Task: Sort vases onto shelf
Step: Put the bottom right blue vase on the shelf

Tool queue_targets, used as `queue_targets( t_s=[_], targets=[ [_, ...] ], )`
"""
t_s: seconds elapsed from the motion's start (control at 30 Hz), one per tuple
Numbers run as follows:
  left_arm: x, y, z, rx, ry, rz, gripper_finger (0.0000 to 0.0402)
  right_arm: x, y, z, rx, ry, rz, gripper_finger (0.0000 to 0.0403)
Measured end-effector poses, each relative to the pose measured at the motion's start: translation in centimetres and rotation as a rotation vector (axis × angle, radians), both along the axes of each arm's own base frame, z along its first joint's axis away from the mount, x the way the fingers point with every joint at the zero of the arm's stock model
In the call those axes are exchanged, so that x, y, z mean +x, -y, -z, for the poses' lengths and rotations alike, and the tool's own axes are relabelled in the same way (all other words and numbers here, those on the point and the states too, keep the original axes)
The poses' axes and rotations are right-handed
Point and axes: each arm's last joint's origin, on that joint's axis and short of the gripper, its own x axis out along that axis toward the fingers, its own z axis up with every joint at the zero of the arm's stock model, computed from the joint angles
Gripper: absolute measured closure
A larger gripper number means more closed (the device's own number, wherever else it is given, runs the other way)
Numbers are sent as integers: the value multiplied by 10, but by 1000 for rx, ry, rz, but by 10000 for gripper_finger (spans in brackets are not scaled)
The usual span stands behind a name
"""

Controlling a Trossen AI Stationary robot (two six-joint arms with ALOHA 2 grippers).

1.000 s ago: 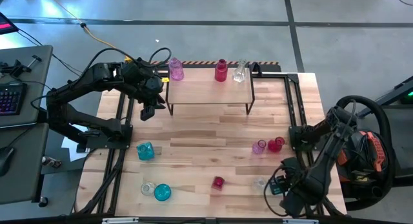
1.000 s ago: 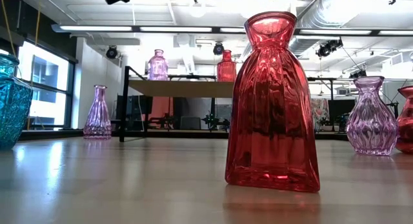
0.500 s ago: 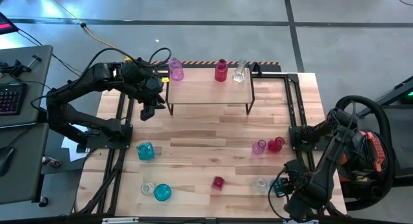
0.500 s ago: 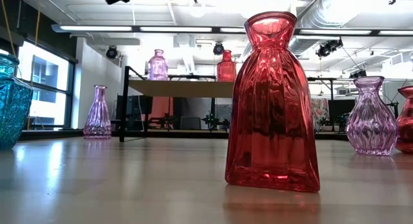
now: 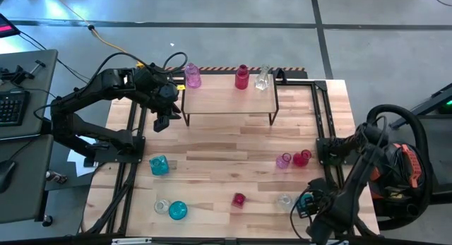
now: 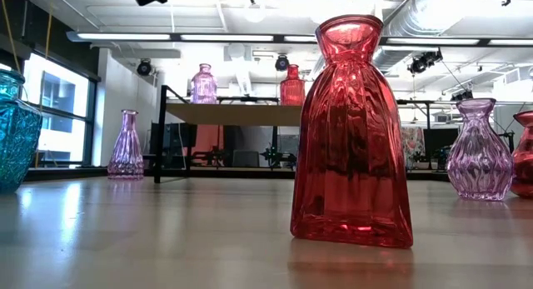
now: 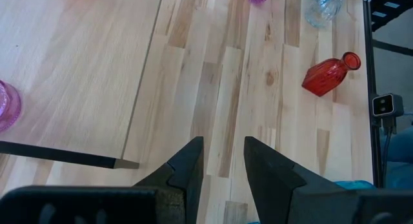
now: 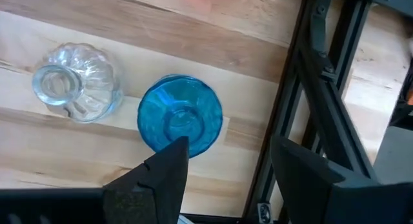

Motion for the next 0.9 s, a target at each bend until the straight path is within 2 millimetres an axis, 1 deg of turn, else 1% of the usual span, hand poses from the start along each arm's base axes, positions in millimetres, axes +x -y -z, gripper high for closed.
queue_targets(
  t_s=[0.2, 0.43, 0.57, 0.7, 0.77, 0.9],
  targets=[
    [0, 0, 0, 0, 0, 0, 298, 2, -3, 5, -6, -5, 2, 204],
    [0, 0, 0, 0, 0, 0, 298, 9, -5, 14, -33, -34, 20, 204],
    [0, 0, 0, 0, -1, 0, 298, 11, -1, 17, -44, -61, 35, 204],
    [0, 0, 0, 0, 0, 0, 298, 12, 1, 32, -16, -49, 44, 204],
    [0, 0, 0, 0, 0, 0, 298, 13, 3, 35, 4, -26, 47, 204],
    [0, 0, 0, 0, 0, 0, 298, 14, 10, 34, -12, -38, 56, 211]
  ],
)
